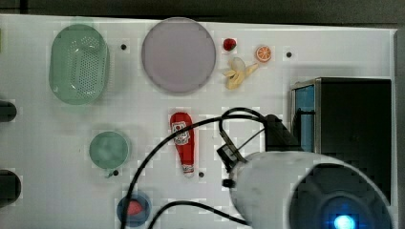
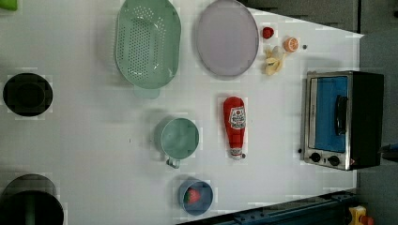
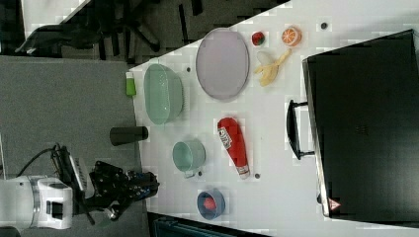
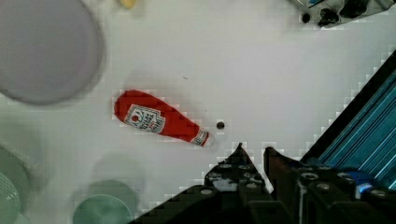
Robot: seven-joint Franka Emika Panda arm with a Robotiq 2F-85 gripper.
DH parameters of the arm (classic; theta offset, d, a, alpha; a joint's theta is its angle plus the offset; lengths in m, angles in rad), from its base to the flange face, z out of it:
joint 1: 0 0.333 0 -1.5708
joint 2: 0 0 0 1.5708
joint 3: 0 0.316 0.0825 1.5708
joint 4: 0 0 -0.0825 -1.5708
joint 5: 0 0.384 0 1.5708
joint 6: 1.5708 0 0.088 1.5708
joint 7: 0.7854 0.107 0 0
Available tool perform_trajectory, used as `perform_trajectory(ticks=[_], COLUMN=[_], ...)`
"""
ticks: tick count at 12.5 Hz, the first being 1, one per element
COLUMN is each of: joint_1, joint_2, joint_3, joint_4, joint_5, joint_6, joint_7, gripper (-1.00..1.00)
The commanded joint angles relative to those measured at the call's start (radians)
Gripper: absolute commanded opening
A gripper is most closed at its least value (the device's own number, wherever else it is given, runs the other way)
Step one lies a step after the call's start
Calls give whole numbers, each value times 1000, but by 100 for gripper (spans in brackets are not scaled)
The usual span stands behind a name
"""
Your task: Flap open oven.
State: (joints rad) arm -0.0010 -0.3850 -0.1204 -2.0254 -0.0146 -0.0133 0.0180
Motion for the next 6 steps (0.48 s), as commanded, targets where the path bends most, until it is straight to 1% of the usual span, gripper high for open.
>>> perform_trajectory(ticks=[1,4,6], joint_1=[-29,-34,-36], joint_2=[-11,16,46], joint_3=[-63,-130,-170], joint_4=[-14,-38,-55], joint_5=[-39,-138,-182], joint_6=[28,122,174], joint_7=[-287,-549,-706], gripper=[-65,-65,-65])
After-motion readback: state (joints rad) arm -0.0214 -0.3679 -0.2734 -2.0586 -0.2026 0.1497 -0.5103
